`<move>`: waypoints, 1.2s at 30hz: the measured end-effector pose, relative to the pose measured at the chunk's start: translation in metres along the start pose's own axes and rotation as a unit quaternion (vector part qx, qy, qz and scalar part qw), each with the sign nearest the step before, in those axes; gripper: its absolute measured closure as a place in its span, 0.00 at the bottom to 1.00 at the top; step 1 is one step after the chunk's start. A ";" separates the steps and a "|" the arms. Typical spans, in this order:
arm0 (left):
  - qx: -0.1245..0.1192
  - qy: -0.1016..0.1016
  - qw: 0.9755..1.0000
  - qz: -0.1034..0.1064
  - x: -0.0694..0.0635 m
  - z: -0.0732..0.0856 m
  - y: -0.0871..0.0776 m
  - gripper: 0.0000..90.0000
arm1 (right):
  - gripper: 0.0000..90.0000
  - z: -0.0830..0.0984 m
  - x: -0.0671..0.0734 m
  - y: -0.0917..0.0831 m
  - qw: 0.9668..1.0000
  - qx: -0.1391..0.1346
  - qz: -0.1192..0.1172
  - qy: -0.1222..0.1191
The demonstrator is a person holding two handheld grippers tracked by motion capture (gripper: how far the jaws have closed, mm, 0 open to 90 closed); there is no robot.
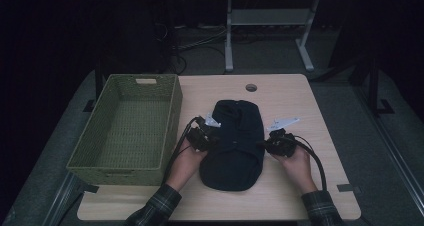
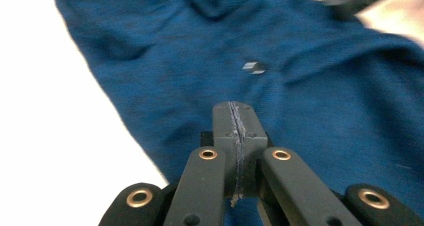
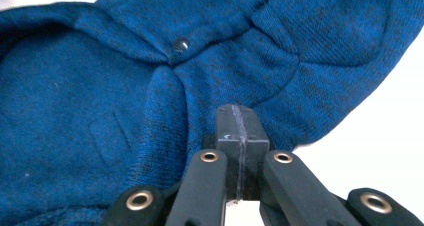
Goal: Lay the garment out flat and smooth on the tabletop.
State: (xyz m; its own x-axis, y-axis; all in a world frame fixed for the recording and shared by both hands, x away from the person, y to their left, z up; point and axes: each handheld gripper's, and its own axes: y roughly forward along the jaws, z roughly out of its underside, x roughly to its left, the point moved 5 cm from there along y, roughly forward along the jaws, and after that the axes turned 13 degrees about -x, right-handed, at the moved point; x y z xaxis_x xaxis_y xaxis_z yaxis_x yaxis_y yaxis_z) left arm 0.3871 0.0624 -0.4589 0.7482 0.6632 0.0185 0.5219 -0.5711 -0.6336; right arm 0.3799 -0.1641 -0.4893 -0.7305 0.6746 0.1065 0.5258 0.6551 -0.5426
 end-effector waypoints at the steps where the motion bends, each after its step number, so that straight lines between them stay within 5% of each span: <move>1: 0.000 0.000 1.000 0.000 0.000 0.000 0.000 1.00 | 1.00 0.001 0.000 0.001 1.000 0.001 -0.001 0.001; 4: 0.014 -0.008 1.000 -0.023 0.013 0.008 0.014 1.00 | 1.00 0.006 -0.002 0.003 1.000 0.010 0.003 0.004; 13: 0.043 -0.012 0.999 -0.014 0.018 0.020 0.029 1.00 | 1.00 0.013 -0.004 0.006 1.000 0.017 0.008 -0.001; 23: 0.033 -0.004 0.999 0.039 -0.004 0.029 0.020 1.00 | 1.00 0.022 -0.004 -0.009 0.999 0.023 0.023 -0.001; 36: 0.023 0.019 0.997 0.072 -0.036 0.033 0.015 1.00 | 1.00 0.041 0.009 -0.038 0.999 0.029 0.024 0.001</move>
State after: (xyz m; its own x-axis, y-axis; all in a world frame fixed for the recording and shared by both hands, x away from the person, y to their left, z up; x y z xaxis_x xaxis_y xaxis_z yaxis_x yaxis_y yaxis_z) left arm 0.3541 0.0462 -0.4947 0.8295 0.5564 -0.0477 0.3884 -0.6362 -0.6667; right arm 0.3351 -0.1967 -0.5020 -0.7042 0.7055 0.0802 0.5342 0.6009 -0.5946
